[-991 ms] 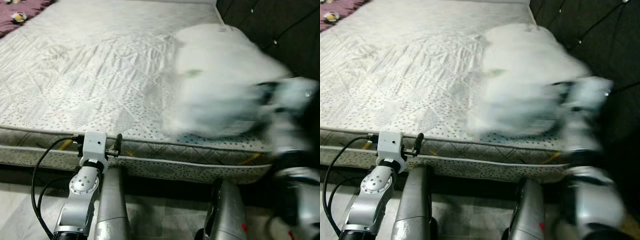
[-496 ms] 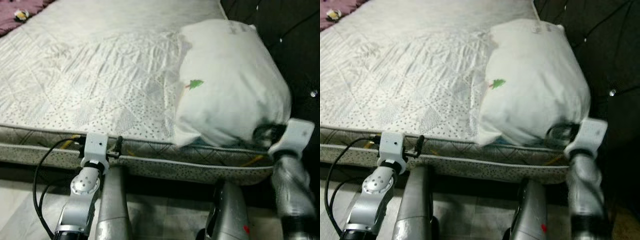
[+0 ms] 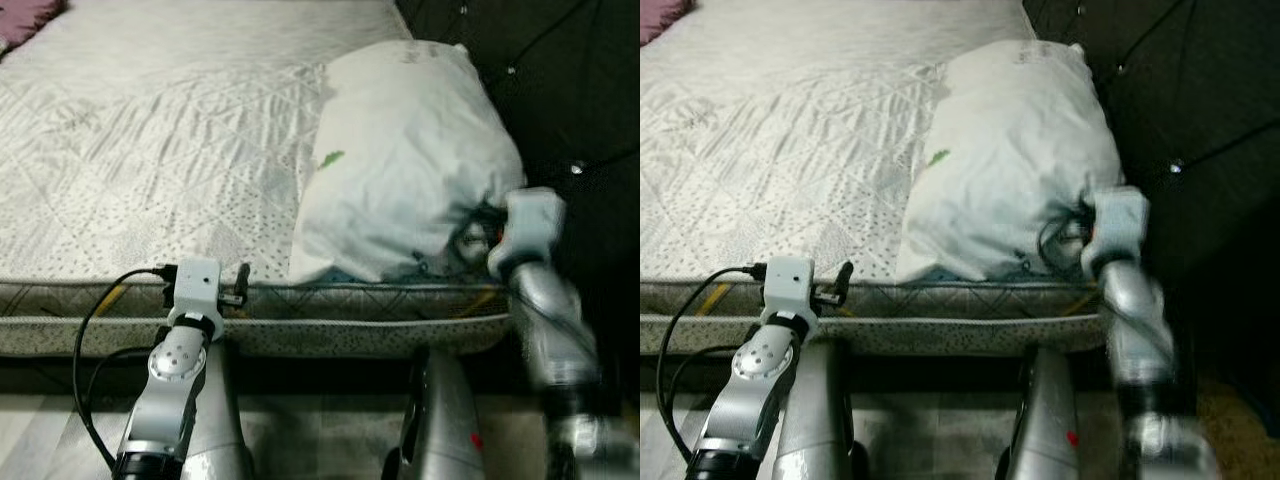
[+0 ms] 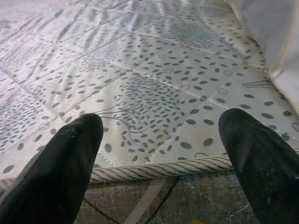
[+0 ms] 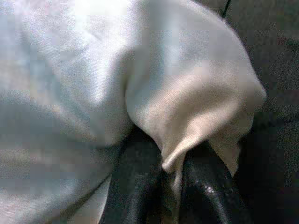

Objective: Clean up the room

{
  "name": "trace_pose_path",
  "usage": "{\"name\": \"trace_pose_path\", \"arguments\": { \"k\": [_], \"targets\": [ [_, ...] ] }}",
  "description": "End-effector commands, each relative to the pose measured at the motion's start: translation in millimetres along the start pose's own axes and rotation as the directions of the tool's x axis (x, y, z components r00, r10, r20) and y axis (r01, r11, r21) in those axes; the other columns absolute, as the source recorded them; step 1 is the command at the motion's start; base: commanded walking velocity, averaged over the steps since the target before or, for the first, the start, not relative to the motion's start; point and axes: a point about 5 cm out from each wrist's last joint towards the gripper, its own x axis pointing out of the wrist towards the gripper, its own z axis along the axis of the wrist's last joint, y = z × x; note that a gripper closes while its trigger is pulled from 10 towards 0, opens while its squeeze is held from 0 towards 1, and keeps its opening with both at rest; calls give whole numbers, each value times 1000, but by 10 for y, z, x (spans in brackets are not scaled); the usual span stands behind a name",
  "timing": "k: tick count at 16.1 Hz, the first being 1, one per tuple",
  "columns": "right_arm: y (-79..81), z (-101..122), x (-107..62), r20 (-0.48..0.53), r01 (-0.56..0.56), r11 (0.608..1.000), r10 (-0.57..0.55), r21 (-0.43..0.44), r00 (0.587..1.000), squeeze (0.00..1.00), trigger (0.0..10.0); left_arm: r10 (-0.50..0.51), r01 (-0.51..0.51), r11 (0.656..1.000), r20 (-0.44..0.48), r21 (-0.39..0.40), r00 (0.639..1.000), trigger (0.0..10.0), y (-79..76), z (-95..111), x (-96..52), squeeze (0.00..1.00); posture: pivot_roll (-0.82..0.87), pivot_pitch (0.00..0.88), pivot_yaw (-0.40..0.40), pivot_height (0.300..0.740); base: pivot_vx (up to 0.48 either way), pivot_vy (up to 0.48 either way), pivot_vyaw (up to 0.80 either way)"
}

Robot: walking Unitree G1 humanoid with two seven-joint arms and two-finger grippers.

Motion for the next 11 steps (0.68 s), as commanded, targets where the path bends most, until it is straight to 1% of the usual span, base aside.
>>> {"name": "trace_pose_path", "arguments": {
  "k": [1, 2, 3, 4, 5, 6, 7, 8, 9, 10, 11],
  "targets": [
    [-261, 168, 141, 28, 102, 993, -100, -59, 995, 0, 0, 33, -33, 999, -9, 4, 999, 10000, 62, -22, -17, 0, 29, 0, -38, 456, 0, 0, 0],
    [-448, 216, 176, 17, 190, 980, -189, -52, 982, 0, 0, 46, -46, 999, -15, -2, 999, 10000, 83, -35, -31, 0, 33, 0, -41, 456, 0, 0, 0],
    [-633, 254, 174, 9, 273, 962, -272, -31, 962, 0, 0, 57, -57, 998, -21, -5, 998, 10000, 104, -52, -44, 0, 38, 0, -46, 456, 0, 0, 0],
    [-782, 297, 155, 17, 332, 943, -332, -28, 943, 0, 0, 62, -62, 998, -21, 0, 998, 10000, 114, -61, -50, 0, 42, 0, -48, 456, 0, 0, 0],
    [-992, 343, 119, 26, 400, 915, -399, -59, 917, 0, 0, 66, -66, 998, -20, 0, 998, 10000, 118, -60, -45, 0, 42, 0, -43, 456, 0, 0, 0],
    [-1156, 341, 62, 11, 470, 882, -470, -47, 883, 0, 0, 63, -63, 998, -19, 2, 998, 10000, 112, -53, -34, 0, 40, 0, -40, 456, 0, 0, 0],
    [-1271, 316, 9, -11, 518, 855, -518, -21, 855, 0, 0, 55, -55, 998, -15, 7, 998, 10000, 102, -45, -21, 0, 37, 0, -37, 456, 0, 0, 0],
    [-1320, 270, -42, -25, 540, 841, -540, -12, 841, 0, 0, 48, -48, 999, -11, 12, 999, 10000, 101, -34, -1, 0, 32, 0, -33, 456, 0, 0, 0],
    [-1304, 208, -49, -31, 531, 847, -532, -26, 846, 0, 0, 49, -49, 999, -9, 13, 999, 10000, 108, -28, 15, 0, 29, 0, -30, 456, 0, 0, 0],
    [-1253, 123, -70, -41, 518, 855, -519, -39, 854, 0, 0, 50, -50, 999, -8, 13, 999, 10000, 113, -21, 32, 0, 26, 0, -28, 456, 0, 0, 0],
    [-1125, -51, -129, -66, 492, 869, -494, -46, 867, 0, 0, 45, -45, 999, 0, 22, 999, 10000, 108, -5, 51, 0, 23, 0, -25, 456, 0, 0, 0]
  ]
}}
